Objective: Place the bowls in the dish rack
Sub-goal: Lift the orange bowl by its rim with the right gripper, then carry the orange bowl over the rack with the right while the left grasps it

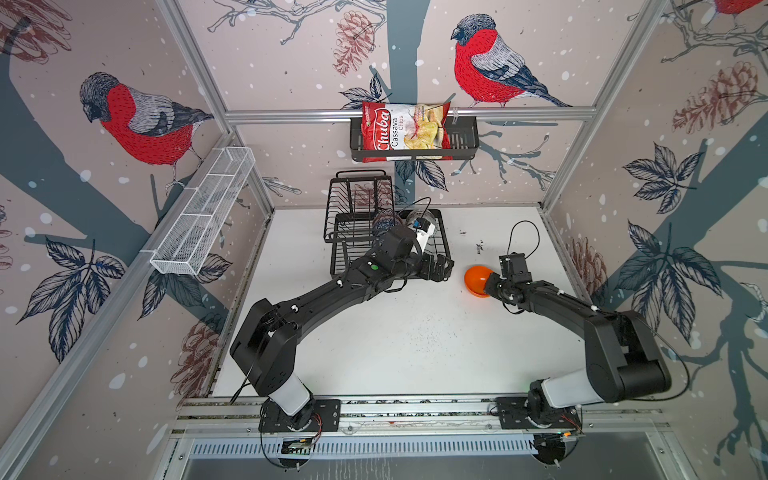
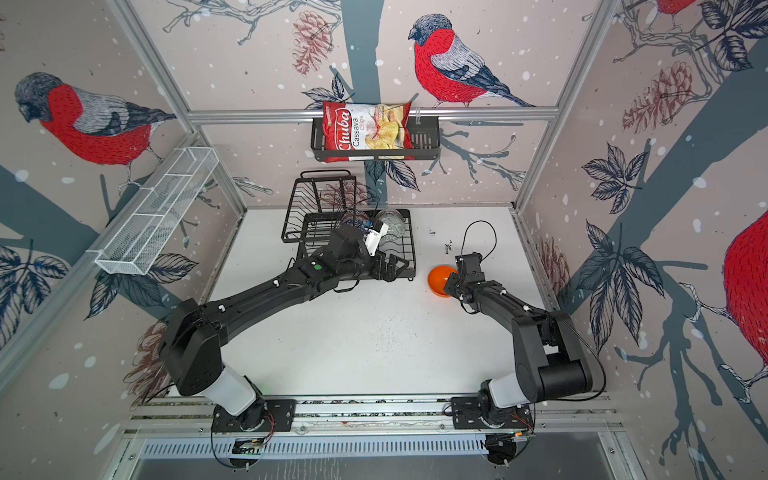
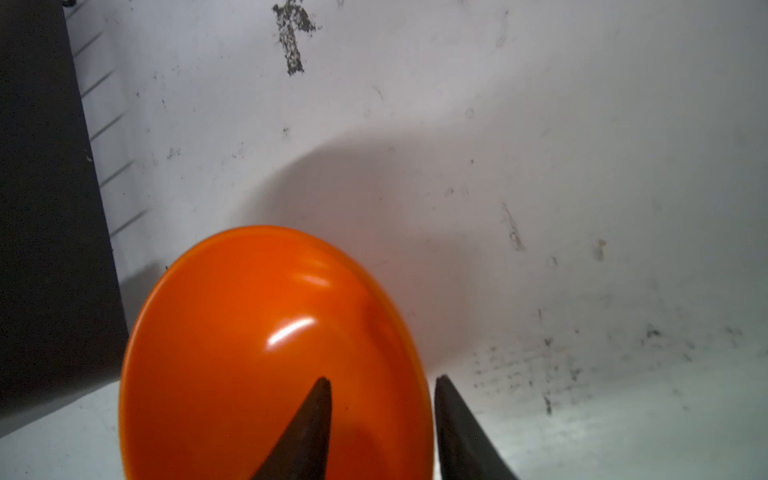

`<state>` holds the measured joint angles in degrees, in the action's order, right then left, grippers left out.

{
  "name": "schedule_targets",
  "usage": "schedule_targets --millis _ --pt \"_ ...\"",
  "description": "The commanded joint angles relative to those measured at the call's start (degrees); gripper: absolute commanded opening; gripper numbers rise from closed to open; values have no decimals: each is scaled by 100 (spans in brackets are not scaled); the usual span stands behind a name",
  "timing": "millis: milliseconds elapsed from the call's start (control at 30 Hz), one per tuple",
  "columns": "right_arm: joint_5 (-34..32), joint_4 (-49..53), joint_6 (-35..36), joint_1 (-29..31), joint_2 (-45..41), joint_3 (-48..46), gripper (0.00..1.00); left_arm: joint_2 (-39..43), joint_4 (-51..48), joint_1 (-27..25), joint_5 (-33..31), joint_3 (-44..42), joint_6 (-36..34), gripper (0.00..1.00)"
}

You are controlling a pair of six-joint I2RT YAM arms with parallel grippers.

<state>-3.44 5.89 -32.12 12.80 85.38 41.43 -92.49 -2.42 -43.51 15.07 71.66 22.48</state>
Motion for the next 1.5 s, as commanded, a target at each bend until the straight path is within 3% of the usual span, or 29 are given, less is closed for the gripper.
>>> schedule_targets --millis 0,333,667,833,1000,1100,1167,1267,1333,1467 --pt "-182 -183 -109 -14 178 174 29 46 215 -9 65 -6 9 98" --pt "-318 -453 -312 146 51 224 2 -38 259 -10 70 -42 -1 98" --pt "-1498 -213 -219 569 -867 692 0 81 282 -2 -81 73 -184 98" --pt "-1782 -970 94 747 -1106 1192 0 -108 -34 328 -305 1055 -147 98" --pt "-1892 -2295 590 964 -749 1696 0 -397 -599 405 -1259 2436 -649 98" --pt "-1970 -3041 904 1097 -369 2113 0 -485 -664 483 -1570 2775 -777 98" --pt "-2080 -3764 1174 1200 -85 2318 0 -255 -256 491 -1975 2411 -919 98" --pt "-2170 -4426 1482 1390 302 2711 0 394 990 552 -2460 1178 -1083 98" --pt "-2213 -4841 1691 1569 482 2828 0 750 1808 589 -2485 433 -1212 98" --pt "-2340 -6126 2331 2174 705 2539 0 1083 2194 598 -2616 -114 -1471 98"
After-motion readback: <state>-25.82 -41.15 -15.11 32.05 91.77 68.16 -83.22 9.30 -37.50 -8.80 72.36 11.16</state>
